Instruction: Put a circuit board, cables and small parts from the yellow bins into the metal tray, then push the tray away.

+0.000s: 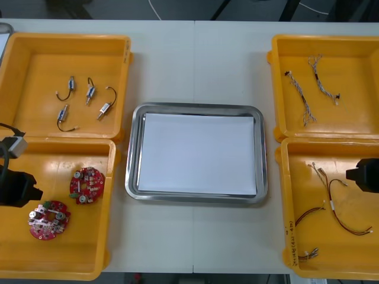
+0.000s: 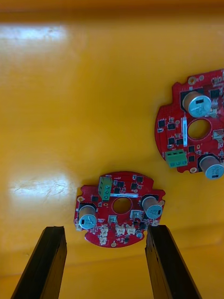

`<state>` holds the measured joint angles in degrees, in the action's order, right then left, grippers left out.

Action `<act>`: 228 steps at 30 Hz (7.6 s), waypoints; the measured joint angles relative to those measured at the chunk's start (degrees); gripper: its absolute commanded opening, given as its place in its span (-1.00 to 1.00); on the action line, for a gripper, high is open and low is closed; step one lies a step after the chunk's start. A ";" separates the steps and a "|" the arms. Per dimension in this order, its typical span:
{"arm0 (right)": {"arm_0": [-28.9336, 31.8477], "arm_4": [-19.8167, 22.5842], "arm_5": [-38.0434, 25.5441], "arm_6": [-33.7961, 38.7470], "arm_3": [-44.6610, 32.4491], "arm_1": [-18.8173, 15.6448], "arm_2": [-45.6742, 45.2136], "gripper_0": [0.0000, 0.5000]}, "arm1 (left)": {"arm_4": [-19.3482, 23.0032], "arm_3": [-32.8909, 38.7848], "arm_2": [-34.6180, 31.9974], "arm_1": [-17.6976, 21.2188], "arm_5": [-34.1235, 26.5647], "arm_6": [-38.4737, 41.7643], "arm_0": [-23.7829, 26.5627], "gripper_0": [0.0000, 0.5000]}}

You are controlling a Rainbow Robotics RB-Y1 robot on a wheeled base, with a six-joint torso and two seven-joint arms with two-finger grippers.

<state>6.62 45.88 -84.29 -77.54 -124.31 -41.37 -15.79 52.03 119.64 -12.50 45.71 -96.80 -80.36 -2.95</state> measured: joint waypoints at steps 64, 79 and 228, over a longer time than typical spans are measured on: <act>8.51 -15.61 13.80 -3.10 4.37 2.60 15.94 0.02 | -4.55 -8.20 6.90 0.75 14.56 -8.56 -5.91 -0.99; 8.83 -15.59 13.80 -3.10 4.35 2.83 15.94 -1.00 | -4.03 -8.21 6.90 0.97 15.46 -8.56 -5.95 -1.00; -14.96 18.72 -25.50 -6.61 -13.61 -11.57 -4.05 -1.00 | -9.53 2.57 44.12 -5.40 1.98 38.86 38.25 1.00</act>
<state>-8.34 64.60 -109.79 -84.14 -137.92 -52.93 -19.85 42.50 122.21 31.62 40.31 -94.82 -41.50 35.30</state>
